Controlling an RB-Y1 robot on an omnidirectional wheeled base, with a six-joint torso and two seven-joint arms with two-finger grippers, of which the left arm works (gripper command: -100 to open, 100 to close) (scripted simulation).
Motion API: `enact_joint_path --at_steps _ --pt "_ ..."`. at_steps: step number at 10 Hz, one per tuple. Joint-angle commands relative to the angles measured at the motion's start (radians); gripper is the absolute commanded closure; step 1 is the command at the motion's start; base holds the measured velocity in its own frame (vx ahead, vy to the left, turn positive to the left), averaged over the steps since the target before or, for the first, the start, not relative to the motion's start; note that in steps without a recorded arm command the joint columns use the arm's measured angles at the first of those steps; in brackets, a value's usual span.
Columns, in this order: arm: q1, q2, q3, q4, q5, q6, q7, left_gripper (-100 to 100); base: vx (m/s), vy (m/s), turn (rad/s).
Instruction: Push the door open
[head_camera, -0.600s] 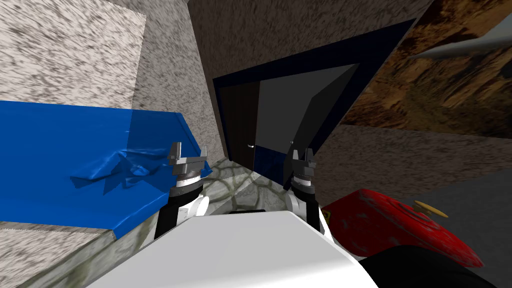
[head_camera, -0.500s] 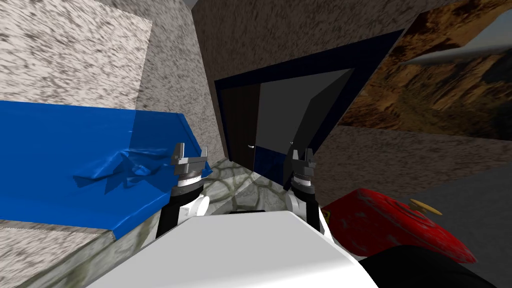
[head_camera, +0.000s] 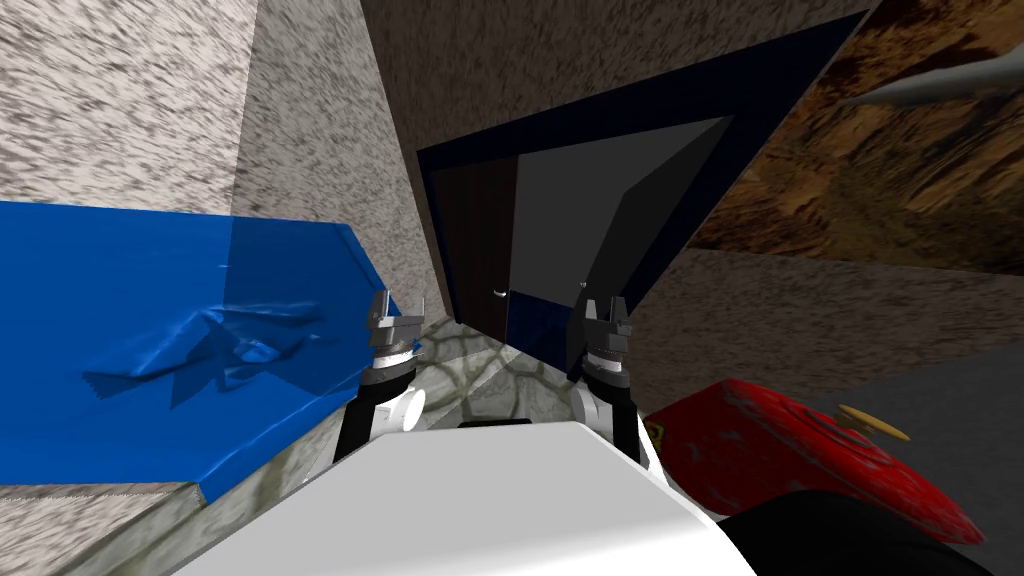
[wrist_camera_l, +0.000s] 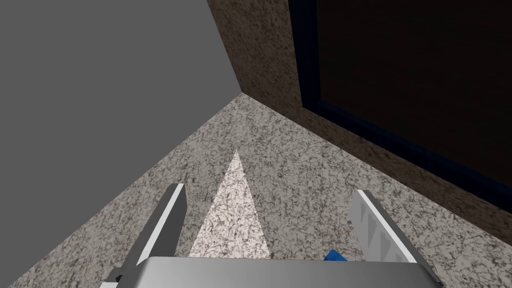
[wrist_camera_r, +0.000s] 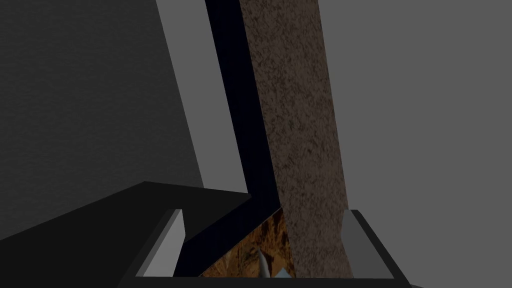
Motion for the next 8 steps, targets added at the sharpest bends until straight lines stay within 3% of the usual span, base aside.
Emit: enact_joint_path --at_steps 1,8 --pt "-0.01 0.009 -0.001 0.032 0.002 -0.005 -0.001 -100 0.065 0.015 -0.051" --pt "-0.085 0.043 -0.014 0.223 0.002 -0.032 -0.015 -100 0.085 0.025 -0.05"
